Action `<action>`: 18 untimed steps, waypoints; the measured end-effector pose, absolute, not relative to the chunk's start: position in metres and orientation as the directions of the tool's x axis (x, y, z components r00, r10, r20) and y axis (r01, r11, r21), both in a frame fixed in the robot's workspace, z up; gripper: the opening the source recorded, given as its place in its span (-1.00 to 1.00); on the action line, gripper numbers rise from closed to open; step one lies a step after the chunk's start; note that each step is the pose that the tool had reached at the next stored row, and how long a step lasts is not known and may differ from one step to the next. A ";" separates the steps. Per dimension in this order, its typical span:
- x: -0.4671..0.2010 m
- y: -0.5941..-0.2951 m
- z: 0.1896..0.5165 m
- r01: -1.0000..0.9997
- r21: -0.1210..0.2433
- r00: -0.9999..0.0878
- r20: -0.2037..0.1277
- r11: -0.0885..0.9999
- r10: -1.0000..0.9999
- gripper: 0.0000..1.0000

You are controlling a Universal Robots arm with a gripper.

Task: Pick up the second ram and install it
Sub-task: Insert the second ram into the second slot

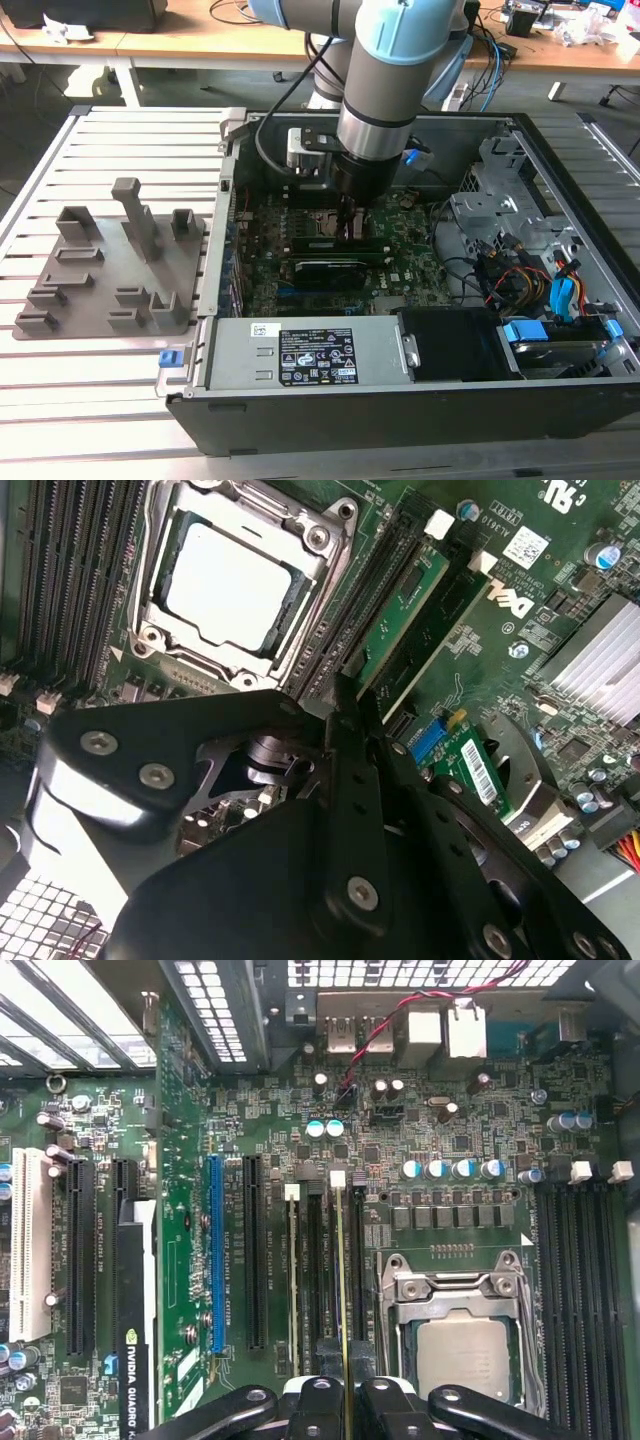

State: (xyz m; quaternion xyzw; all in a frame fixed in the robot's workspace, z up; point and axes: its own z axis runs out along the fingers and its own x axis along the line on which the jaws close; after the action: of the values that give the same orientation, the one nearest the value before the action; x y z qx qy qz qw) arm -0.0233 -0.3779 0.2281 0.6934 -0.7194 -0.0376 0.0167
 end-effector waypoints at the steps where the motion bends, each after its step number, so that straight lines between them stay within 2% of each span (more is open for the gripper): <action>1: -0.023 -0.378 0.227 -0.996 0.077 -0.038 -0.028 0.036 -0.999 -0.73; 18: -0.021 -0.376 0.225 -0.996 0.077 -0.039 -0.028 0.037 -0.999 -0.73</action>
State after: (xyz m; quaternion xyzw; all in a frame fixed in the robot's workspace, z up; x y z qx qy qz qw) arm -0.0210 -0.3765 0.2247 0.6929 -0.7198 -0.0376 0.0166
